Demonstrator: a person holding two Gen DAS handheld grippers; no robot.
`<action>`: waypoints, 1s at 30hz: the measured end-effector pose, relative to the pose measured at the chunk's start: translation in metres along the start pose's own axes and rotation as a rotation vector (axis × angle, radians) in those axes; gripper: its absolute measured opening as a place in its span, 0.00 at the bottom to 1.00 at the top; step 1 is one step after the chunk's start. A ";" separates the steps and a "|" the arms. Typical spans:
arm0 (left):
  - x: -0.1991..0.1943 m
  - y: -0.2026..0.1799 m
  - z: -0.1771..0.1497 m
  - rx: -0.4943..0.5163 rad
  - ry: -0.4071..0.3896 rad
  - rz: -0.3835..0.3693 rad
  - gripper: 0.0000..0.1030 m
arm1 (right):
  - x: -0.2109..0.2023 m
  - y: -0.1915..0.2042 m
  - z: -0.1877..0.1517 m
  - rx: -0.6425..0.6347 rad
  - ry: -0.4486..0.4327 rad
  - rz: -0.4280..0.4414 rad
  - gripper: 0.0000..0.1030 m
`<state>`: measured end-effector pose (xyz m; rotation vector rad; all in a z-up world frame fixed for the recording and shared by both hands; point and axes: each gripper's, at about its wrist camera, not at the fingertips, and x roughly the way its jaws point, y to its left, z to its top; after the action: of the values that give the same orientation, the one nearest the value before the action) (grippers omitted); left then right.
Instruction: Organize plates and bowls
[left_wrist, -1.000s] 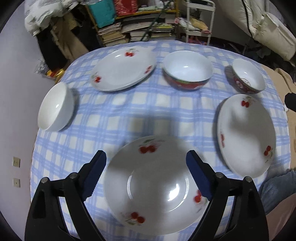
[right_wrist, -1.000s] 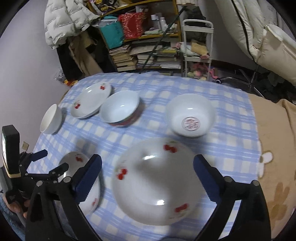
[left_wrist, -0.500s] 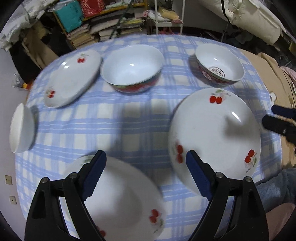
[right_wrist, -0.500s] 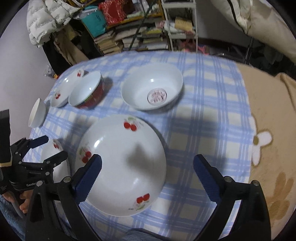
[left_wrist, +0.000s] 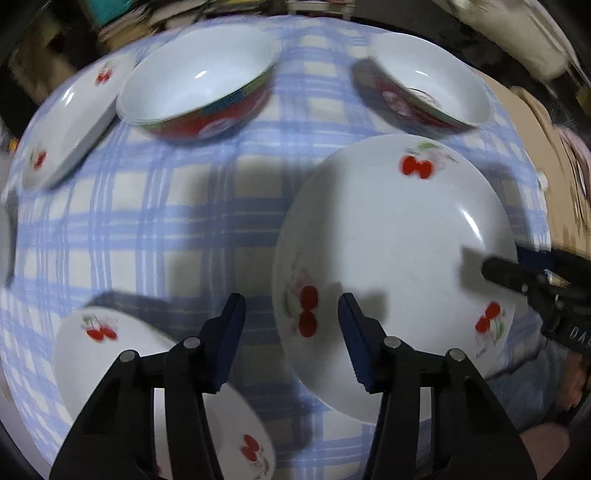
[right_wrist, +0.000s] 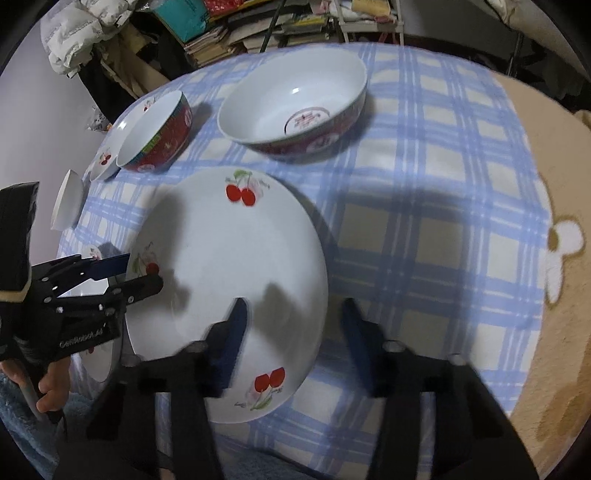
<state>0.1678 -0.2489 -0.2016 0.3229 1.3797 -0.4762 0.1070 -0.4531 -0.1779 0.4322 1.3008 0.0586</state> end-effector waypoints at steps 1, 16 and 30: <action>0.000 0.004 0.000 -0.030 -0.004 -0.013 0.47 | 0.002 -0.001 -0.001 0.004 0.007 0.007 0.32; -0.012 -0.001 -0.009 0.069 -0.046 -0.071 0.17 | -0.002 -0.013 -0.004 0.049 -0.005 0.030 0.15; -0.092 0.038 -0.019 0.024 -0.174 -0.042 0.17 | -0.043 0.037 0.012 0.017 -0.048 0.088 0.15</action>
<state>0.1600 -0.1948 -0.1162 0.2659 1.2140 -0.5427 0.1139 -0.4345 -0.1236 0.5020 1.2357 0.1105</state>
